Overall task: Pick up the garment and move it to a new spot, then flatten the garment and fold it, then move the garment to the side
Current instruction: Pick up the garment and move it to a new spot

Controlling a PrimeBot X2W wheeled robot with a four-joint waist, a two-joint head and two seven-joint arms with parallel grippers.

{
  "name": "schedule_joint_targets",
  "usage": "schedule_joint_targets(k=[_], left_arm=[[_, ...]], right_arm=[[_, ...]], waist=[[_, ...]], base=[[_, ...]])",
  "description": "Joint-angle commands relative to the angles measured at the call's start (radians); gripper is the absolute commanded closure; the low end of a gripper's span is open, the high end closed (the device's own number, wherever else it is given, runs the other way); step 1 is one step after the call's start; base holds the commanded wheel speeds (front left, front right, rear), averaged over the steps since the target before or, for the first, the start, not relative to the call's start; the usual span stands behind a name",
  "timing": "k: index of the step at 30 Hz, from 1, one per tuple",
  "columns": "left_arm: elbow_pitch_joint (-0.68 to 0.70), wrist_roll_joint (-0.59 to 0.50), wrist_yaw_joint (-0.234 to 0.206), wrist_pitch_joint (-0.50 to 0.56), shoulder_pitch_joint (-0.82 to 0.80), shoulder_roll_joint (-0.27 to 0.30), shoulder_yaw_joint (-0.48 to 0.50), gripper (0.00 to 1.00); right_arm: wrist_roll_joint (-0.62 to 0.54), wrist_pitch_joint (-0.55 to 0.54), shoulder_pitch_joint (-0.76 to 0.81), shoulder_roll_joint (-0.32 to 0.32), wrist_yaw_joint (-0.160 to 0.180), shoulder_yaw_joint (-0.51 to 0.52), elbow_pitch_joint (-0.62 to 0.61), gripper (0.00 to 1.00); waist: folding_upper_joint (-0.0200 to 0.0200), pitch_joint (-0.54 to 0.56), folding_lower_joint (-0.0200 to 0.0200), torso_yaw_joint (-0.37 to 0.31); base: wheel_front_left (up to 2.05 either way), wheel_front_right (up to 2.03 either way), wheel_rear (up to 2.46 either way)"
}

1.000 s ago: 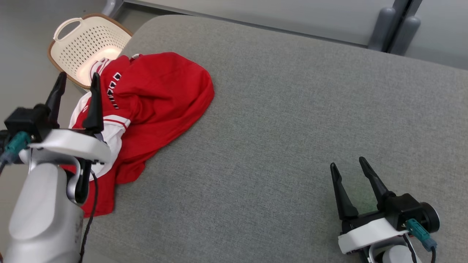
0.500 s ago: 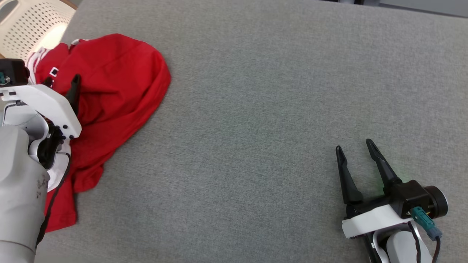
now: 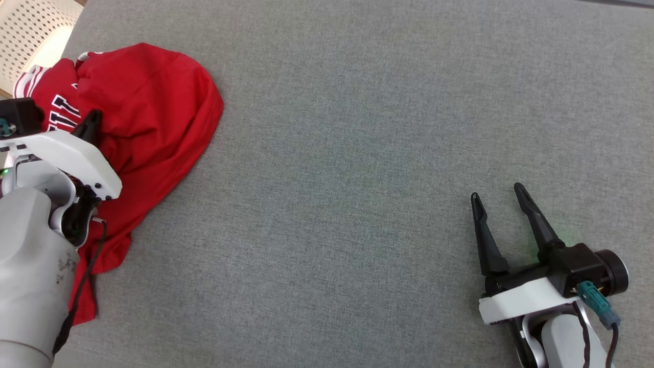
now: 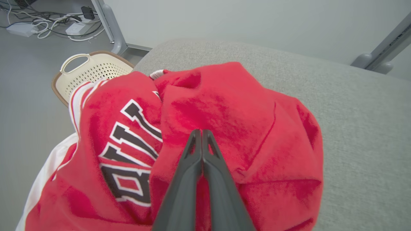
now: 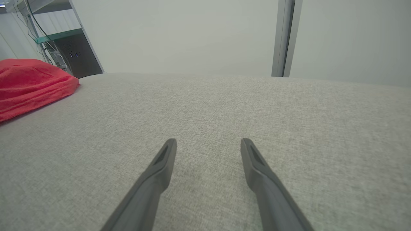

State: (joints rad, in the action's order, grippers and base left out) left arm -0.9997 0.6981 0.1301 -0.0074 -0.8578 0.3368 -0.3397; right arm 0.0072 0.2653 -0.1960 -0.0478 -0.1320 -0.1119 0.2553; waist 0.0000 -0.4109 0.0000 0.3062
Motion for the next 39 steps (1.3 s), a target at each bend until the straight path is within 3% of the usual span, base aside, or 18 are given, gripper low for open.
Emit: schedule_joint_targets(k=[1,4,12,18,23,32,39], left_arm=[[0.007,0.009,0.000,-0.018,0.008,0.016,-0.005,1.00],[0.043,0.042,0.000,-0.081,0.002,0.032,-0.036,1.00],[0.184,0.067,0.000,-0.188,-0.045,0.149,-0.130,1.00],[0.300,0.053,0.000,-0.211,-0.071,0.239,-0.151,1.00],[0.408,0.057,-0.006,-0.186,-0.077,0.280,-0.148,1.00],[0.675,0.070,-0.058,-0.089,-0.078,0.313,-0.151,1.00],[0.808,0.065,-0.092,-0.021,-0.099,0.281,-0.183,1.00]], right_arm=[[0.004,-0.001,-0.009,-0.011,0.002,0.003,0.020,0.00],[0.018,-0.001,-0.001,-0.007,0.002,-0.020,0.025,0.00],[0.088,0.000,0.012,-0.004,0.002,-0.063,0.024,0.00],[0.144,0.000,0.029,-0.003,0.002,-0.085,0.016,0.00],[0.171,0.000,0.029,-0.004,0.002,-0.092,0.001,0.00],[0.201,0.000,0.002,-0.004,0.002,-0.104,-0.034,0.00],[0.224,0.000,-0.042,-0.003,0.002,-0.109,-0.058,0.00]], waist=[[0.0000,0.008,0.0000,-0.002],[0.0000,0.038,0.0000,-0.011],[0.0000,0.143,0.0000,-0.075],[0.0000,0.215,0.0000,-0.163],[0.0000,0.272,0.0000,-0.257],[0.0000,0.305,0.0000,-0.460],[0.0000,0.259,0.0000,-0.600]], base=[[0.00,0.00,0.00],[0.00,0.00,0.00],[0.00,0.00,0.00],[0.00,0.00,0.00],[0.00,0.00,0.00],[0.00,0.00,0.00],[0.00,0.00,0.00]])
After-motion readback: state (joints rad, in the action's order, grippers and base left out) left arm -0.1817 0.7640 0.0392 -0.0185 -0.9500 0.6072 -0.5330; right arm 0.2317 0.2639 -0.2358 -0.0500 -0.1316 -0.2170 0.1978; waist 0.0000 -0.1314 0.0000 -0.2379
